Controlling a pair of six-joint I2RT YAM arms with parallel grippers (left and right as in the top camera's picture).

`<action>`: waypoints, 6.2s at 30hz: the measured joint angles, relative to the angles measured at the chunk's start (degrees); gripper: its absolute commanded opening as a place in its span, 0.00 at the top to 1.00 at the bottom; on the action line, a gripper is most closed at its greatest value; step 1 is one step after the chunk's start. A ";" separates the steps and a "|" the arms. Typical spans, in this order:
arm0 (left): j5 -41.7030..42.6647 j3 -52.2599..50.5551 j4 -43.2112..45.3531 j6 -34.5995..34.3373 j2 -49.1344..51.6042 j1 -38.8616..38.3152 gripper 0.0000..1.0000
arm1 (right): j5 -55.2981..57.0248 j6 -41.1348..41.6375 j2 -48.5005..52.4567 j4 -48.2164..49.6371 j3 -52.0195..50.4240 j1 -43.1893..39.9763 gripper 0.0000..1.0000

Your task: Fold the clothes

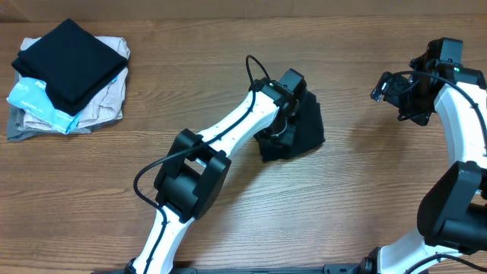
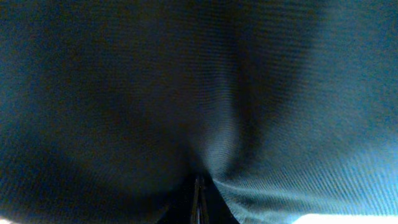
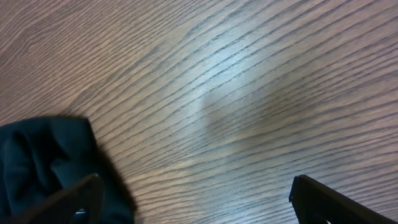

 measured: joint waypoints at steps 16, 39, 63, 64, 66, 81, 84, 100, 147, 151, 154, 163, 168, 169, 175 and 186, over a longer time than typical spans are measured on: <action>-1.62 20.92 -13.20 7.50 2.62 13.79 0.51 | -0.02 -0.02 0.00 -0.07 0.02 0.00 0.00; 10.71 -1.05 -0.17 8.61 2.36 3.82 0.96 | -0.02 -0.02 0.00 -0.02 0.00 0.00 0.00; -0.44 1.99 -1.38 6.69 -7.69 4.63 0.93 | 0.00 -0.02 0.00 -0.02 0.00 0.00 0.00; -1.11 1.90 -1.31 6.67 -7.52 4.63 0.94 | -0.02 0.00 0.00 0.00 0.00 0.00 0.00; -2.10 1.55 -1.29 6.64 -7.23 4.63 0.95 | -0.02 0.00 0.00 0.00 0.00 0.00 0.00; 0.42 -4.74 0.85 6.64 -3.13 4.63 0.96 | -0.04 -0.02 0.00 -0.04 0.00 0.00 0.00; 0.76 -7.15 3.10 6.64 -4.37 4.72 0.96 | 0.00 0.00 0.00 -0.04 0.02 0.00 0.00; -2.27 9.64 -14.95 10.16 -4.87 4.59 0.44 | -0.02 -0.02 0.00 -0.02 0.00 0.00 0.00; -10.69 0.04 -11.28 13.99 -5.70 1.29 0.27 | -0.02 -0.02 0.00 -0.02 0.00 0.00 0.00; -11.08 1.07 -10.91 13.42 -6.80 4.61 0.06 | 0.00 -0.02 0.00 -0.02 0.00 0.00 0.00; -10.78 1.75 -9.62 15.32 -7.67 8.13 0.00 | -0.02 -0.02 0.00 -0.04 0.02 0.00 0.00; -4.74 1.84 -7.41 25.99 -6.82 14.12 0.00 | -0.02 0.02 0.00 -0.04 0.00 0.00 0.00; -3.28 1.84 -5.20 29.40 -4.28 13.73 0.00 | -0.02 -0.02 0.00 -0.04 0.00 0.00 0.00; -3.19 1.84 -4.83 29.73 -3.74 13.73 0.00 | -0.02 0.00 0.00 -0.02 0.00 0.00 0.00; -2.99 1.84 -3.04 30.80 -0.76 13.75 0.00 | -0.02 -0.02 0.00 -0.04 0.00 0.00 0.00; -0.42 2.19 -4.00 30.88 1.73 13.46 0.44 | 0.00 -0.02 0.00 -0.04 0.00 0.00 0.00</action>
